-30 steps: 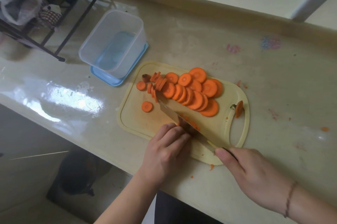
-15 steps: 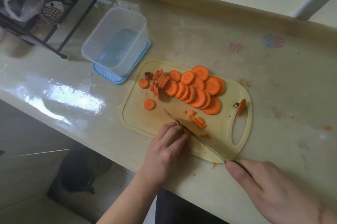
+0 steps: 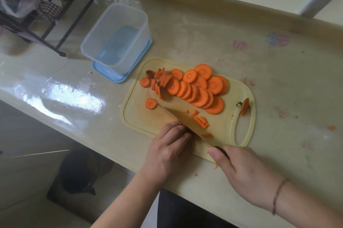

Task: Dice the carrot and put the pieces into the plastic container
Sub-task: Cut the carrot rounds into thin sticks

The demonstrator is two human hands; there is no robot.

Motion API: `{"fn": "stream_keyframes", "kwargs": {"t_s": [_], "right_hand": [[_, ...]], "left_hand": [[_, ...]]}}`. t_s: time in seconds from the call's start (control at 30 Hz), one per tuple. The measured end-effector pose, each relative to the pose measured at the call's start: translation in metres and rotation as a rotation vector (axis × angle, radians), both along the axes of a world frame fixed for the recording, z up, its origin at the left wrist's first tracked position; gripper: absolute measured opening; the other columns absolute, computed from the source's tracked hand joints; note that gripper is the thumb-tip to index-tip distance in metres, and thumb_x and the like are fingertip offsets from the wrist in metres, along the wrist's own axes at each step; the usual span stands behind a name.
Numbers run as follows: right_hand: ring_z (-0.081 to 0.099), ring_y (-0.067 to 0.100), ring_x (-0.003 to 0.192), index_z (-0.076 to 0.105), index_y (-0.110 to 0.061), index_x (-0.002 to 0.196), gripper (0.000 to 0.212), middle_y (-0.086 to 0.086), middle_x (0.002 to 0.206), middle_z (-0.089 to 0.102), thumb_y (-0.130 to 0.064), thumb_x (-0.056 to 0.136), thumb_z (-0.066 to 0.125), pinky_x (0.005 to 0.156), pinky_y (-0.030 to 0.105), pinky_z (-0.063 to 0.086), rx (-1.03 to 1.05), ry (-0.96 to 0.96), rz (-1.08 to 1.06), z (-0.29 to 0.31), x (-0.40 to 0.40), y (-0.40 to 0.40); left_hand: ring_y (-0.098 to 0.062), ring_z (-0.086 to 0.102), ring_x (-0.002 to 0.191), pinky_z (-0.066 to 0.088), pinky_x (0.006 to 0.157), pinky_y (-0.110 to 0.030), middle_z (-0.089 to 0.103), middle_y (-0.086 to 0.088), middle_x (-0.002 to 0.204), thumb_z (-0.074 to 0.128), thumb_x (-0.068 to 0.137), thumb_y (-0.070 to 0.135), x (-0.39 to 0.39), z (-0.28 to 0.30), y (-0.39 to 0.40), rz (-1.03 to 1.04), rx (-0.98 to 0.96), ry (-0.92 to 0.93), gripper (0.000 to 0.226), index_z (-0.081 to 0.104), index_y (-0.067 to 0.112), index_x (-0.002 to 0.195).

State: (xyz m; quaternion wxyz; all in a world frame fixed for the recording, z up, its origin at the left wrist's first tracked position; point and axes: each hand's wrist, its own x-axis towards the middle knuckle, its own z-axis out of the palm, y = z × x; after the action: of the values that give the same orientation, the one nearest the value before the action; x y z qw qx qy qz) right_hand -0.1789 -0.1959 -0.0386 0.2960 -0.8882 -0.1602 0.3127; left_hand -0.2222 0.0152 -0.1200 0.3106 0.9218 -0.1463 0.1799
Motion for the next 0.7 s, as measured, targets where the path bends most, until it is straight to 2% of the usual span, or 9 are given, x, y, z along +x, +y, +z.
{"fn": "stream_keyframes", "kwargs": {"t_s": [0.1, 0.23, 0.37, 0.47, 0.53, 0.6, 0.7], "right_hand": [[0.043, 0.012, 0.049, 0.041, -0.013, 0.058, 0.073, -0.001, 0.050, 0.042, -0.079, 0.077, 0.017, 0.052, 0.026, 0.034, 0.042, 0.048, -0.051, 0.006, 0.005, -0.011], [0.041, 0.017, 0.049, 0.041, -0.008, 0.059, 0.072, 0.002, 0.050, 0.041, -0.072, 0.085, 0.021, 0.051, 0.026, 0.033, 0.011, 0.052, -0.089, 0.014, 0.001, -0.019], [0.038, 0.009, 0.046, 0.041, -0.006, 0.063, 0.073, -0.002, 0.048, 0.039, -0.075, 0.082, 0.024, 0.049, 0.026, 0.033, 0.034, 0.068, -0.122, 0.024, 0.002, -0.023], [0.042, 0.012, 0.048, 0.044, -0.012, 0.067, 0.070, 0.005, 0.053, 0.045, -0.076, 0.081, 0.021, 0.050, 0.024, 0.035, 0.021, 0.055, -0.079, 0.027, -0.005, -0.025], [0.049, 0.017, 0.054, 0.049, -0.011, 0.068, 0.080, 0.011, 0.062, 0.053, -0.084, 0.075, 0.017, 0.057, 0.030, 0.042, 0.004, 0.045, -0.047, 0.025, -0.012, -0.025], [0.051, 0.017, 0.056, 0.048, -0.013, 0.069, 0.084, 0.009, 0.064, 0.055, -0.089, 0.072, 0.012, 0.059, 0.033, 0.043, 0.005, 0.027, -0.036, 0.022, -0.017, -0.026], [0.051, 0.016, 0.055, 0.044, -0.024, 0.073, 0.076, 0.003, 0.063, 0.055, -0.091, 0.070, 0.010, 0.056, 0.029, 0.039, 0.006, 0.006, -0.057, 0.020, -0.021, -0.028]], "left_hand": [[-0.033, 0.063, 0.105, 0.053, 0.090, -0.036, 0.069, -0.015, 0.103, 0.081, 0.083, -0.002, -0.001, 0.001, 0.000, 0.005, -0.001, 0.007, 0.020, 0.075, -0.003, 0.102], [-0.034, 0.064, 0.101, 0.054, 0.088, -0.039, 0.068, -0.015, 0.100, 0.082, 0.083, 0.000, -0.003, 0.002, -0.001, 0.026, 0.000, -0.020, 0.017, 0.076, -0.003, 0.098], [-0.035, 0.064, 0.101, 0.054, 0.088, -0.041, 0.068, -0.017, 0.101, 0.082, 0.082, 0.001, -0.007, 0.004, 0.000, 0.040, -0.009, -0.029, 0.017, 0.076, -0.003, 0.097], [-0.035, 0.064, 0.101, 0.054, 0.086, -0.041, 0.068, -0.017, 0.103, 0.082, 0.080, -0.003, -0.010, 0.006, 0.001, 0.040, -0.032, -0.030, 0.018, 0.076, -0.005, 0.097], [-0.035, 0.064, 0.104, 0.054, 0.086, -0.041, 0.069, -0.017, 0.106, 0.082, 0.079, -0.005, -0.011, 0.006, 0.001, 0.032, -0.028, -0.016, 0.021, 0.075, -0.005, 0.099], [-0.034, 0.064, 0.107, 0.054, 0.087, -0.042, 0.070, -0.016, 0.110, 0.083, 0.078, -0.007, -0.010, 0.003, 0.001, 0.027, -0.015, 0.005, 0.025, 0.075, -0.005, 0.102], [-0.033, 0.064, 0.108, 0.054, 0.088, -0.041, 0.070, -0.014, 0.111, 0.083, 0.078, -0.007, -0.009, 0.001, 0.001, 0.033, -0.009, 0.026, 0.028, 0.076, -0.003, 0.105]]}}
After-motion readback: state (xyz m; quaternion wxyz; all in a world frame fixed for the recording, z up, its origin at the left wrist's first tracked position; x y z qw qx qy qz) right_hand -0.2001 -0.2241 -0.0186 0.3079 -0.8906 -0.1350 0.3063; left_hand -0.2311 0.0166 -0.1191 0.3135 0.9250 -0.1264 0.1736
